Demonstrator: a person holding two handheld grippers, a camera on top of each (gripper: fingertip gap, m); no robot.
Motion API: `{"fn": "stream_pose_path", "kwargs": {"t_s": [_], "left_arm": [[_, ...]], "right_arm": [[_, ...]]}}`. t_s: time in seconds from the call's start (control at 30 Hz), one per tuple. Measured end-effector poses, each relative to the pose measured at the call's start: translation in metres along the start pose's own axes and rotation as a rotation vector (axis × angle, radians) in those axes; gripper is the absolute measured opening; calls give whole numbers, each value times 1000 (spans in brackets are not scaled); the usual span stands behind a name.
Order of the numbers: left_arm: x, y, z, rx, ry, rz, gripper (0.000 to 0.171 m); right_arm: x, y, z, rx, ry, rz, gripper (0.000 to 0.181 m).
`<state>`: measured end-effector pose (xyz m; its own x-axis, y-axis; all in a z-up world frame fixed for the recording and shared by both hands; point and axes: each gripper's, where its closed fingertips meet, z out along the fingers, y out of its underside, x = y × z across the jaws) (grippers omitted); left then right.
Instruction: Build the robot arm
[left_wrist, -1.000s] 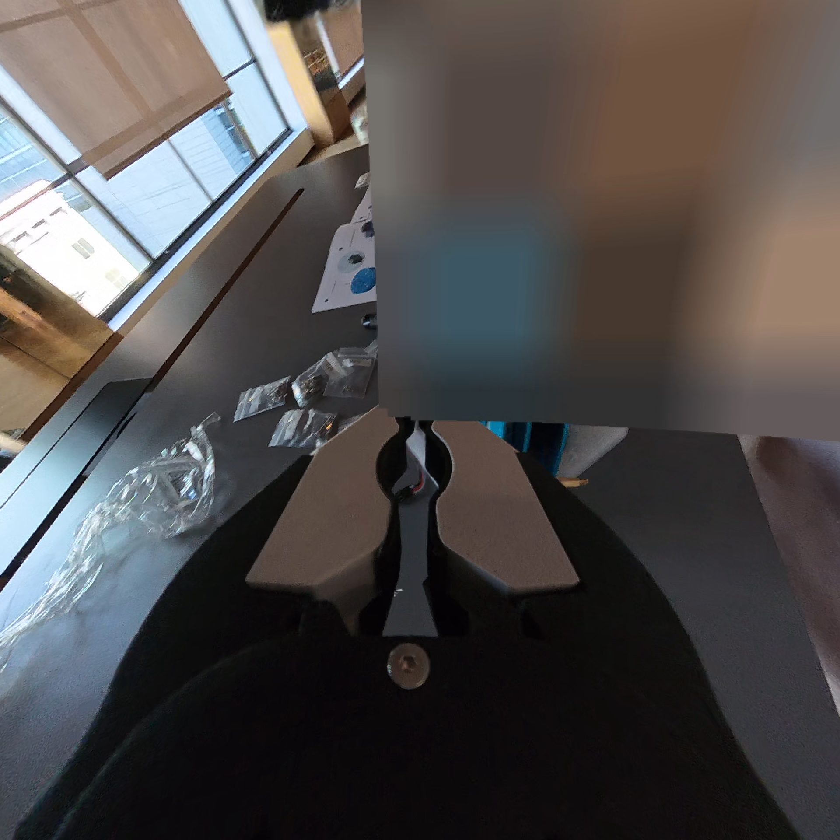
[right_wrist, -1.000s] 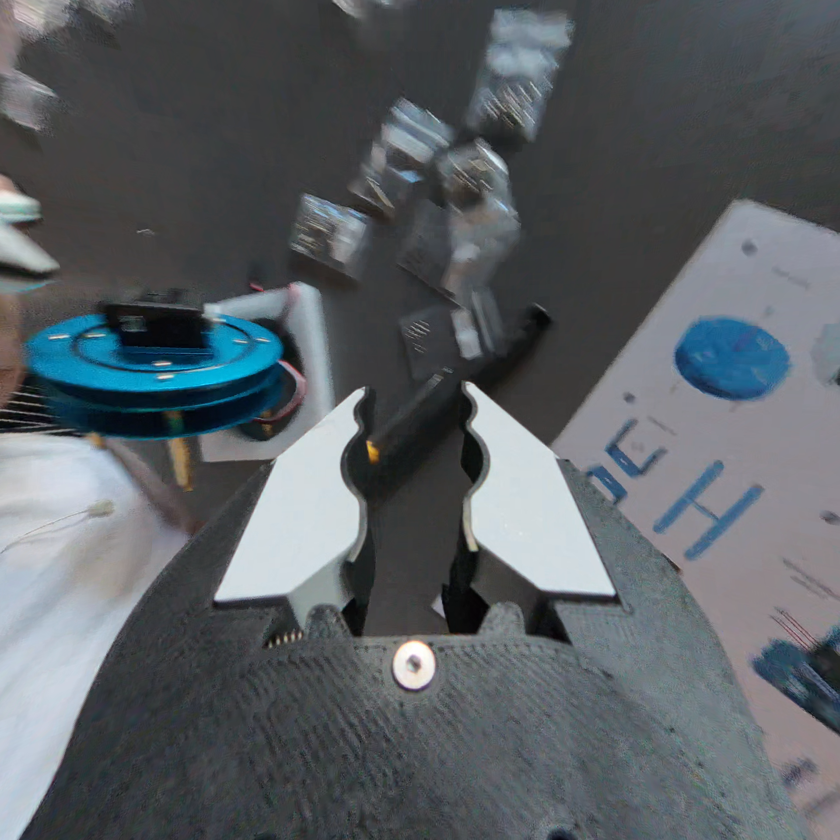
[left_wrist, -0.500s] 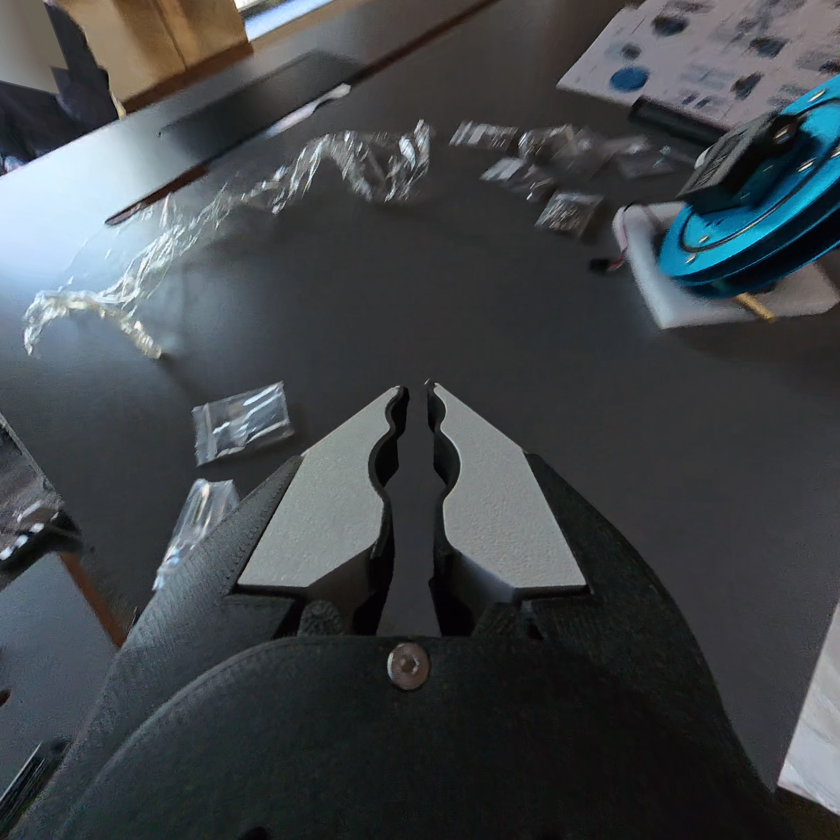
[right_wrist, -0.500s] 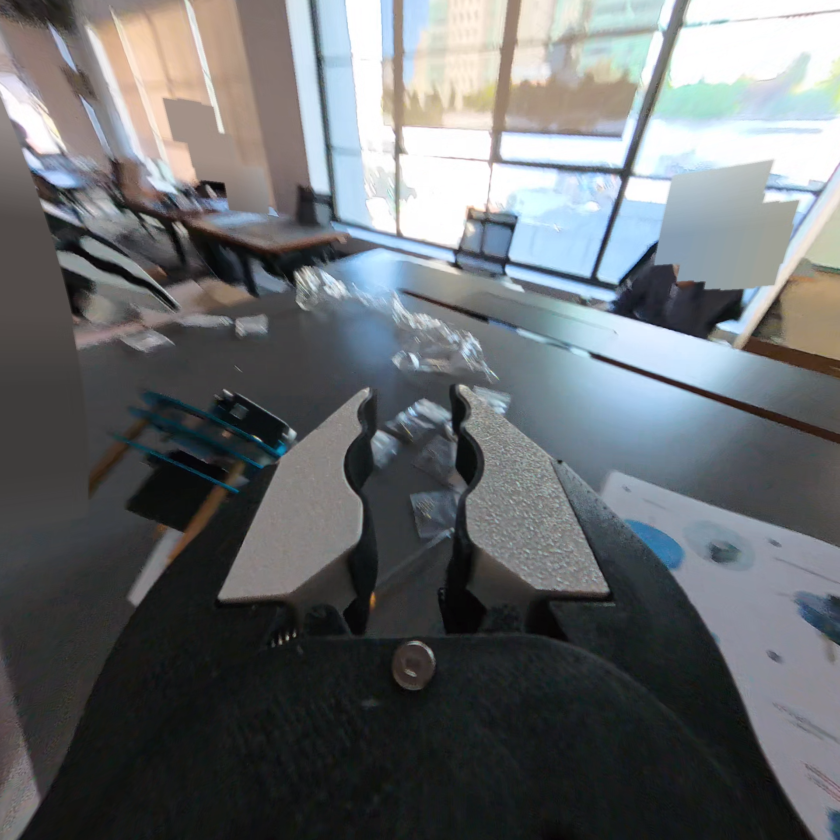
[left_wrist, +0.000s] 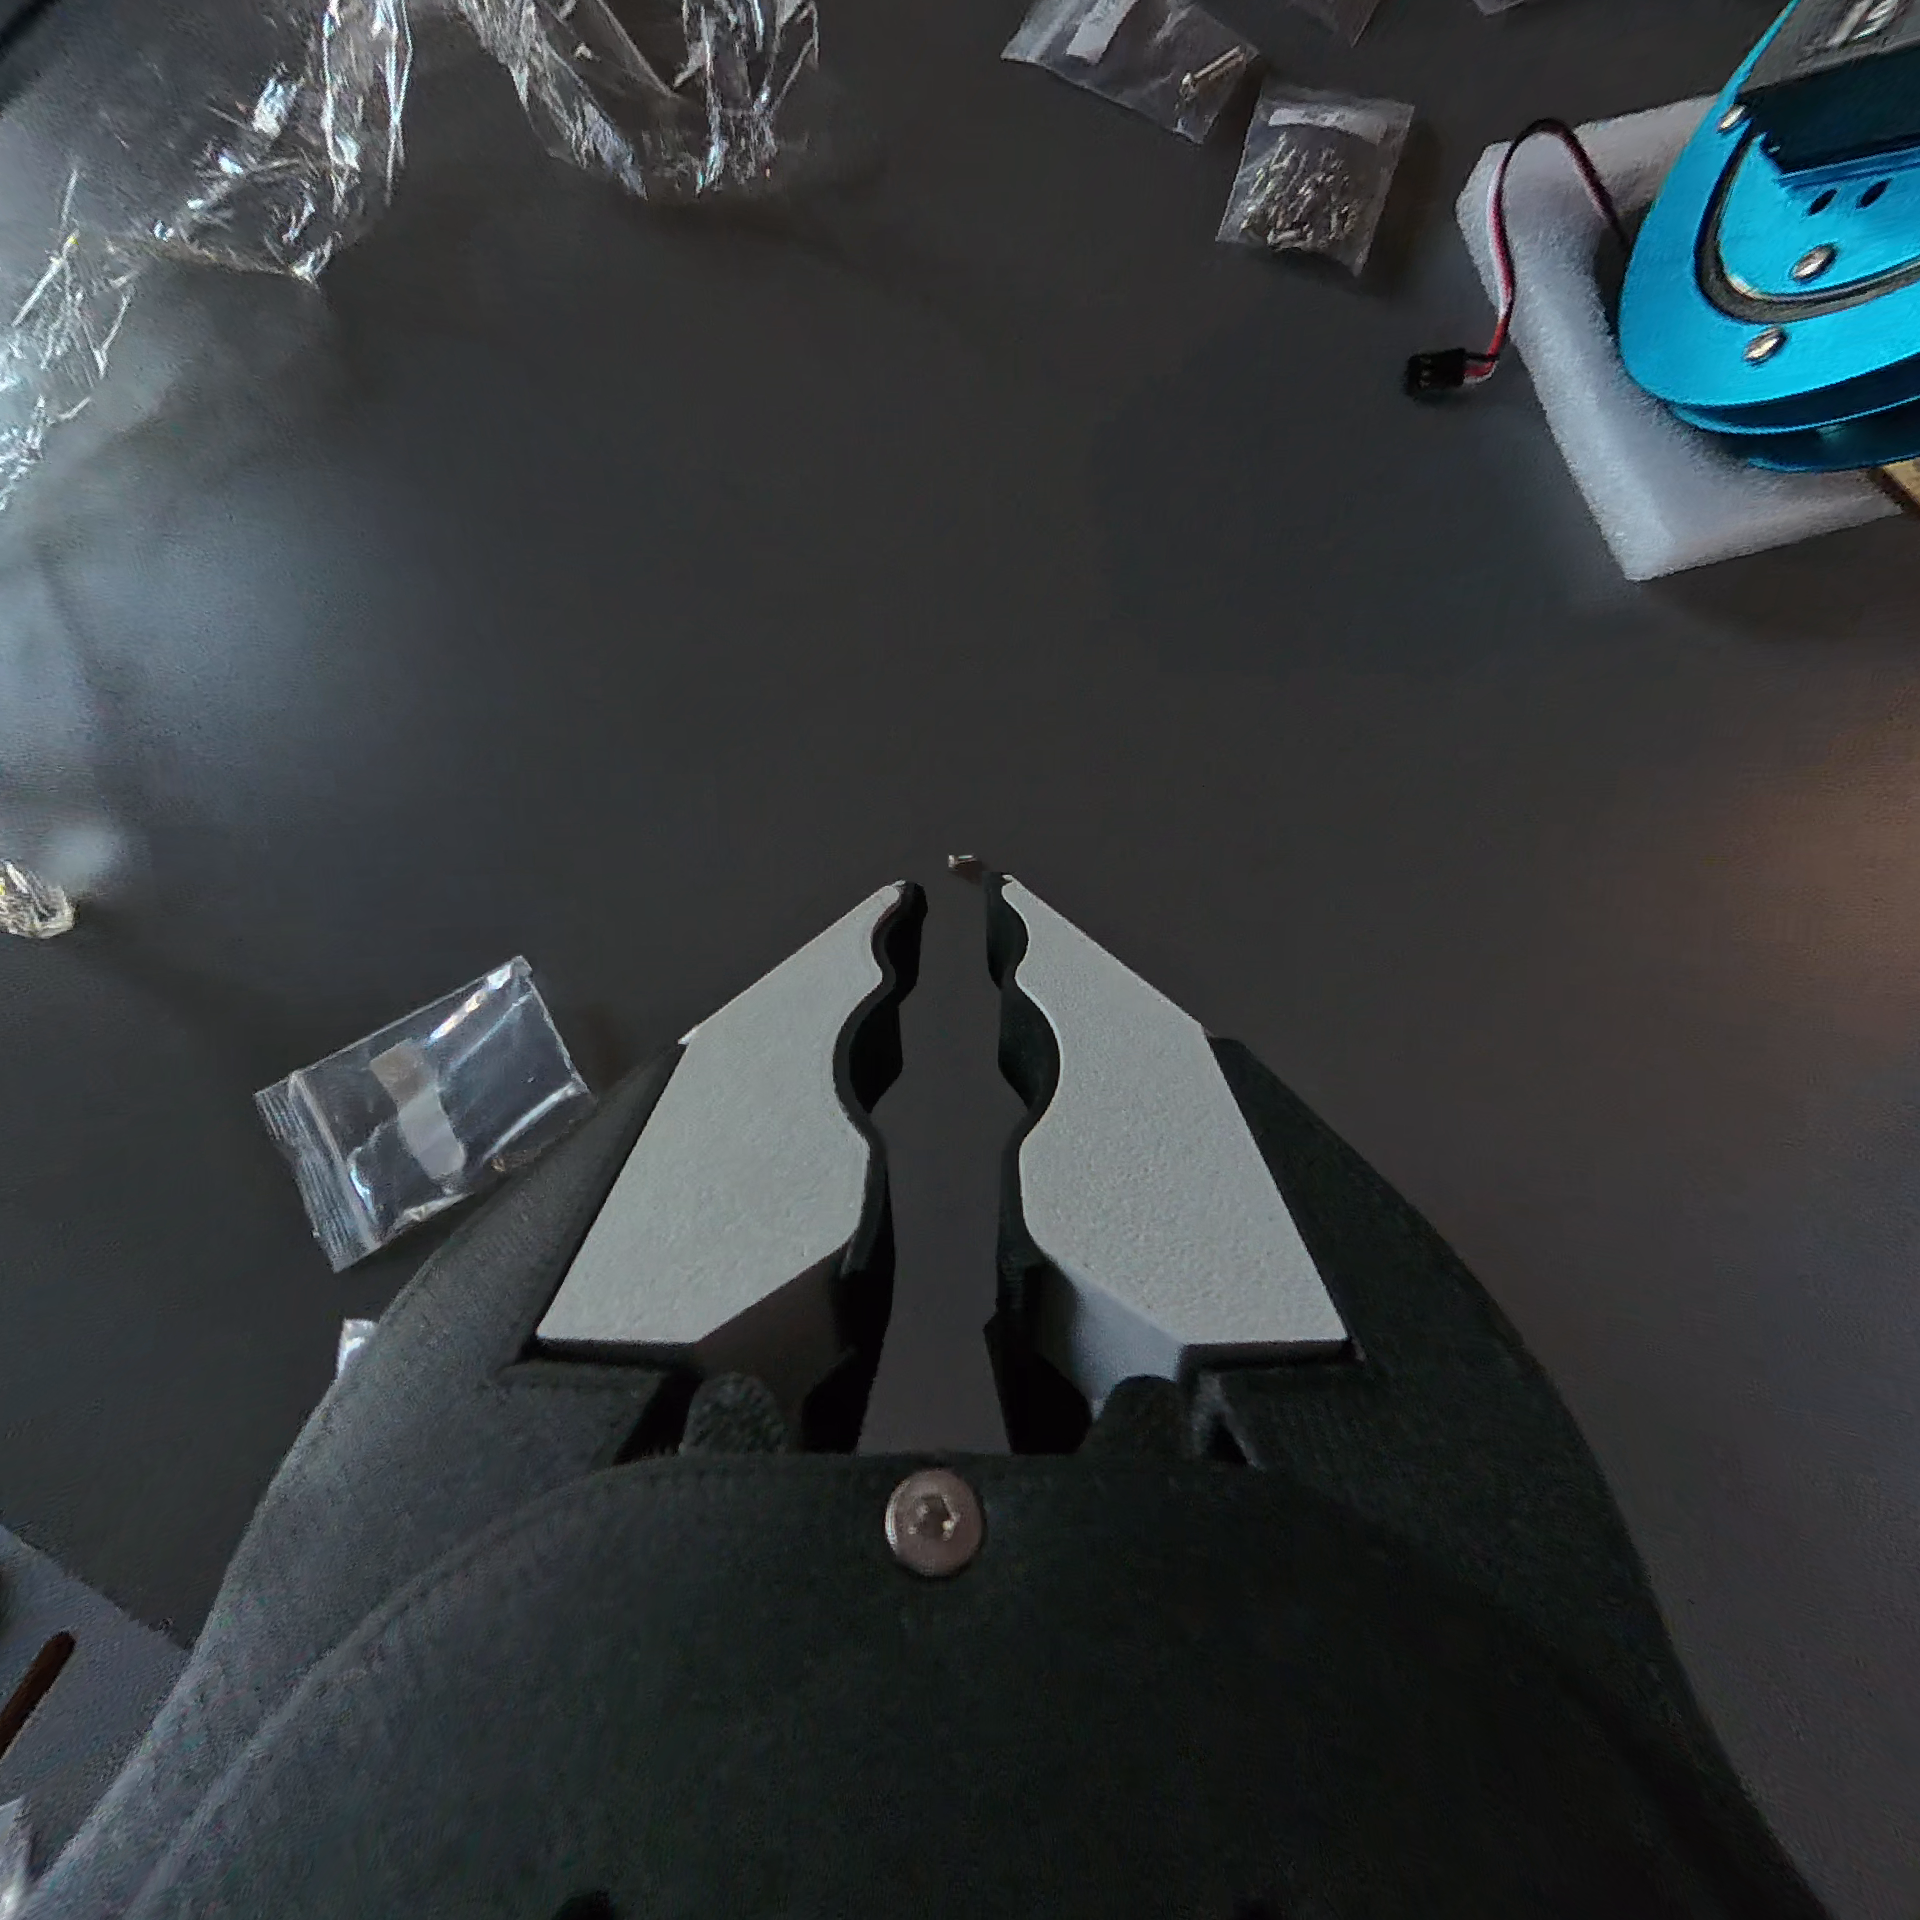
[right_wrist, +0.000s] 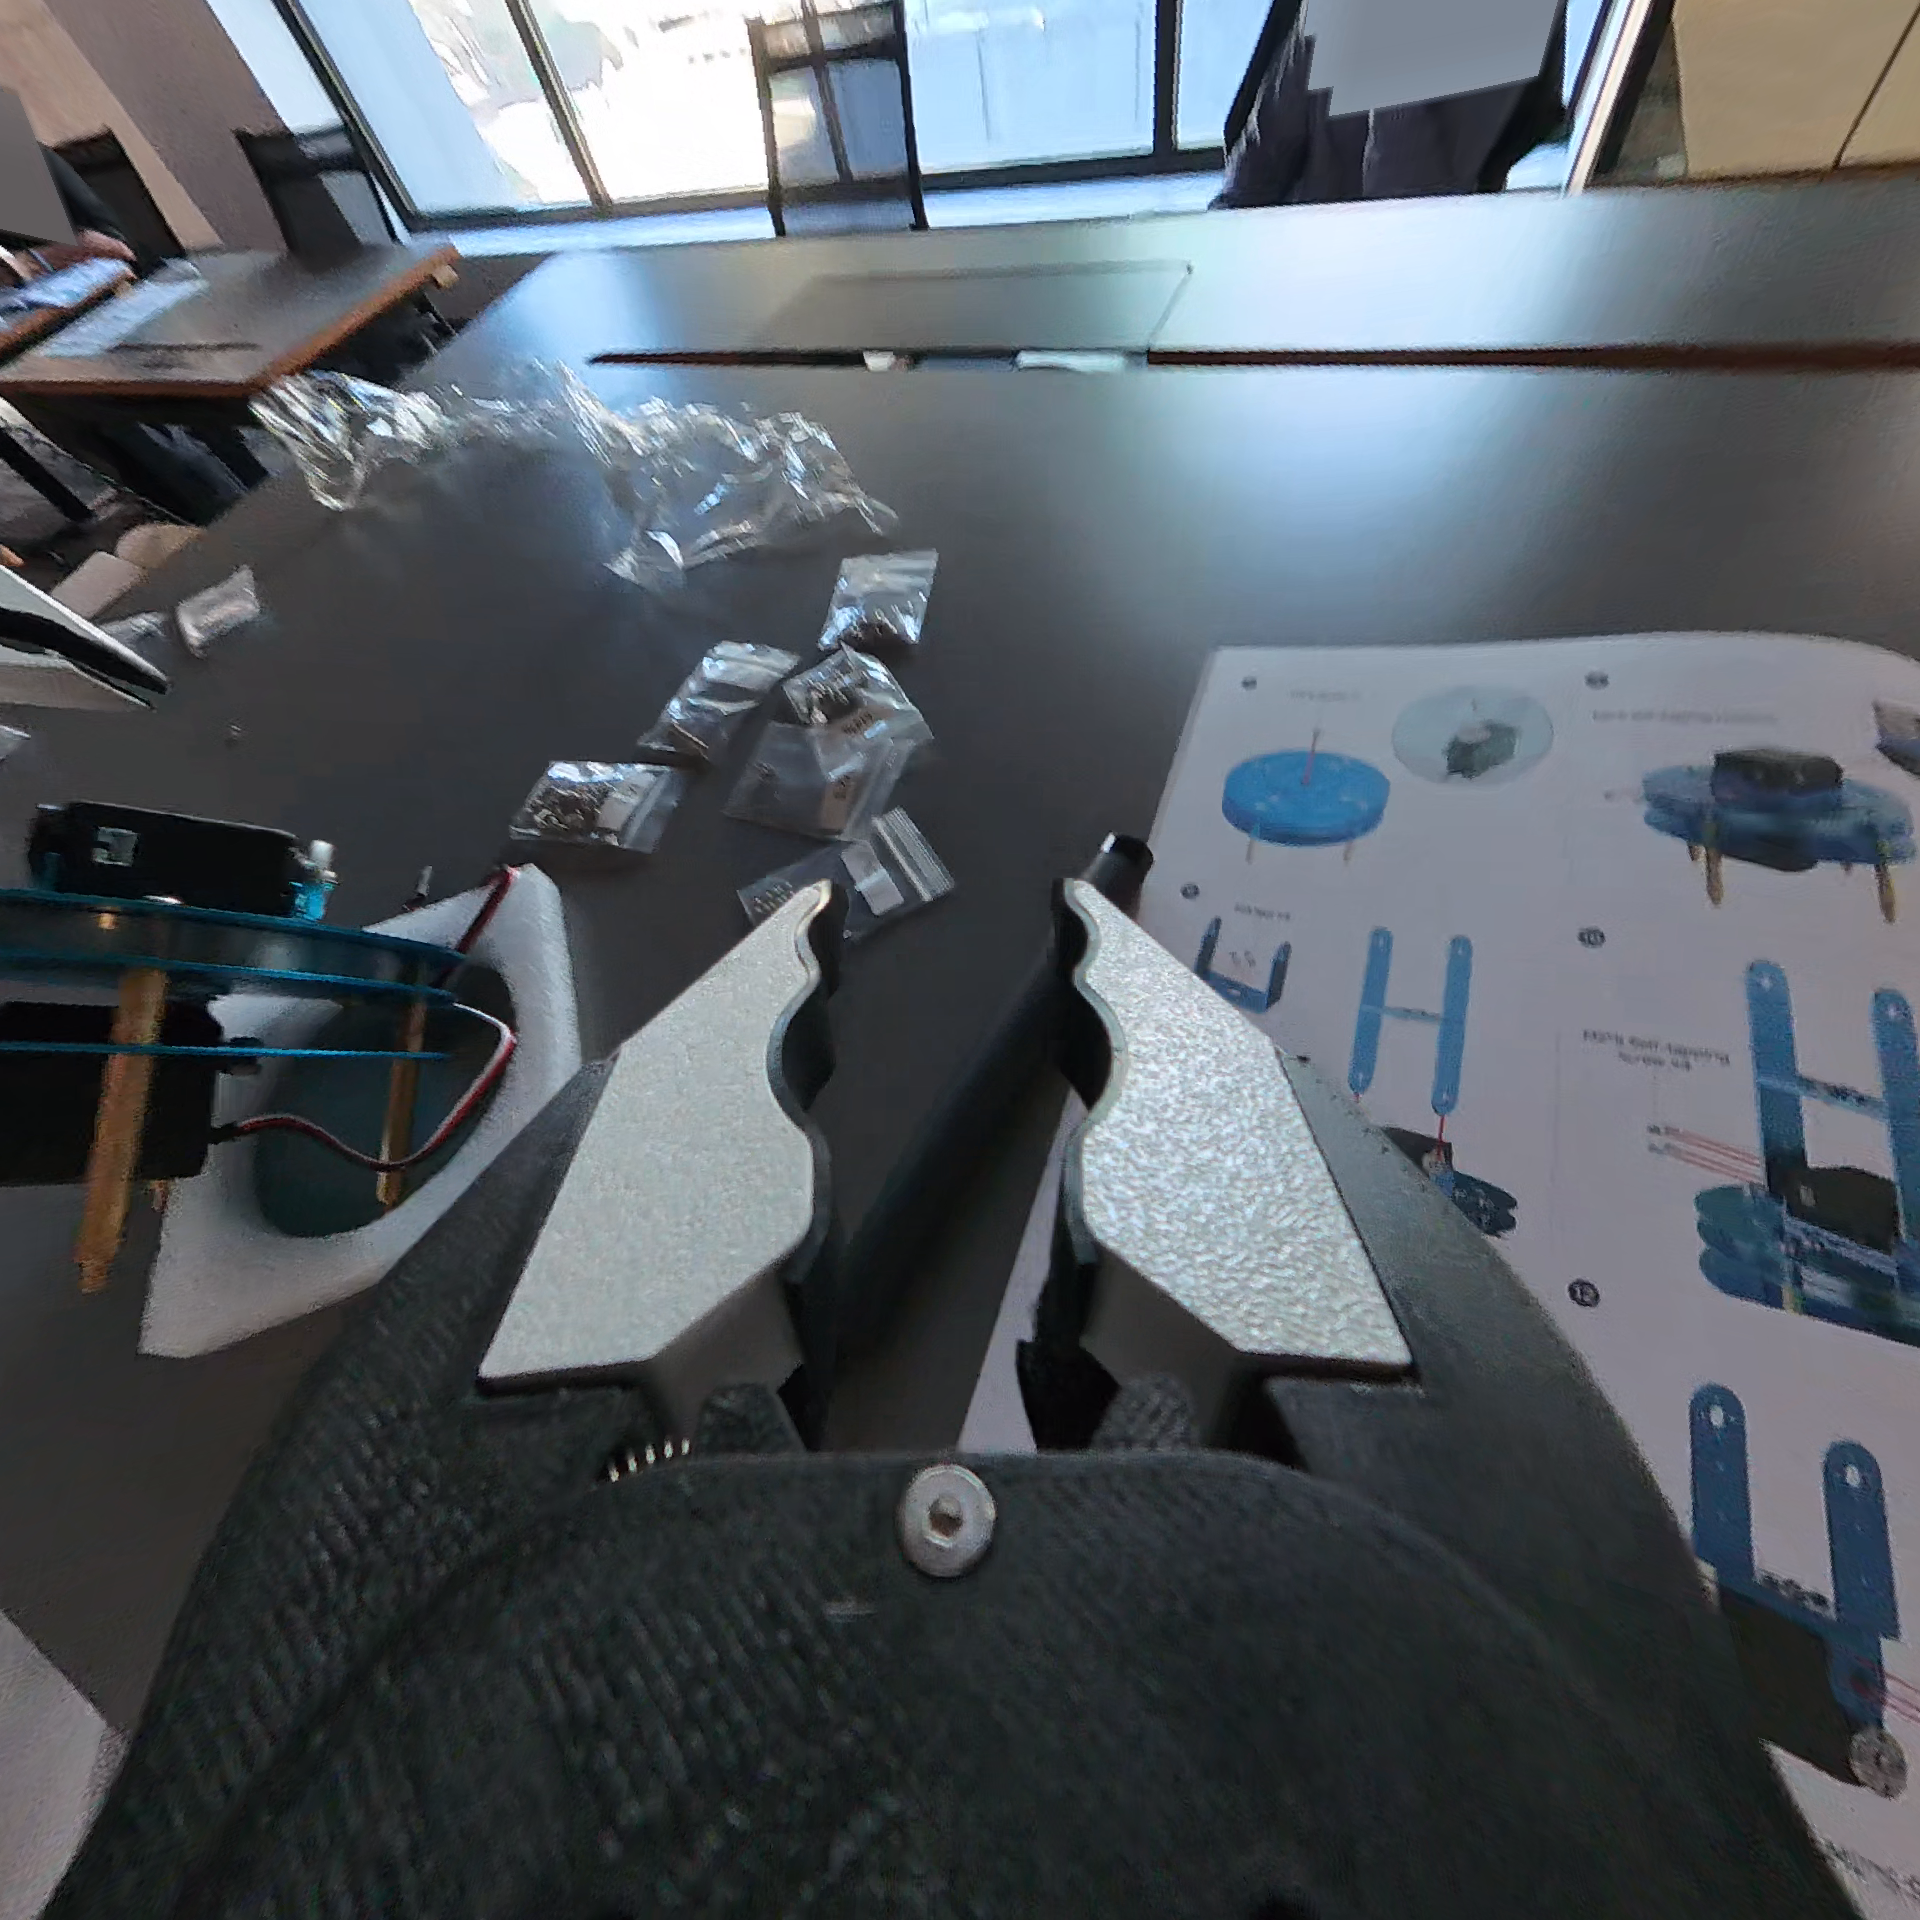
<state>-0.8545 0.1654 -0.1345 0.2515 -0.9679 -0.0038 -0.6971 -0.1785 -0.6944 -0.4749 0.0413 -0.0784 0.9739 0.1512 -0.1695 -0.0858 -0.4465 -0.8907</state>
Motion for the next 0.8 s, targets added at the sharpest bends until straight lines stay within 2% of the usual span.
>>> {"fn": "stream_pose_path", "kwargs": {"t_s": [0.17, 0.27, 0.37, 0.47, 0.63, 0.73, 0.8], "left_arm": [[-3, -2, 8, 1, -2, 16, 11], [0, -9, 5, 41, 5, -17, 9], [0, -15, -2, 79, -46, -8, 8], [4, -20, -5, 106, -86, 24, 6], [17, -30, -7, 165, -82, 49, 4], [28, -34, -9, 198, -49, 68, 3], [34, -36, -13, 217, -32, 88, 3]], "right_arm": [[17, 9, 11, -80, 46, 67, 39], [10, 0, 11, -72, 39, 77, 39], [3, -3, 14, -111, 94, 16, 35], [4, 9, 23, -247, 126, 41, 31], [11, 25, 34, -427, 181, 97, 34], [-9, 39, 44, -531, 125, 144, 37], [-5, 52, 41, -630, 220, 107, 35]]}}
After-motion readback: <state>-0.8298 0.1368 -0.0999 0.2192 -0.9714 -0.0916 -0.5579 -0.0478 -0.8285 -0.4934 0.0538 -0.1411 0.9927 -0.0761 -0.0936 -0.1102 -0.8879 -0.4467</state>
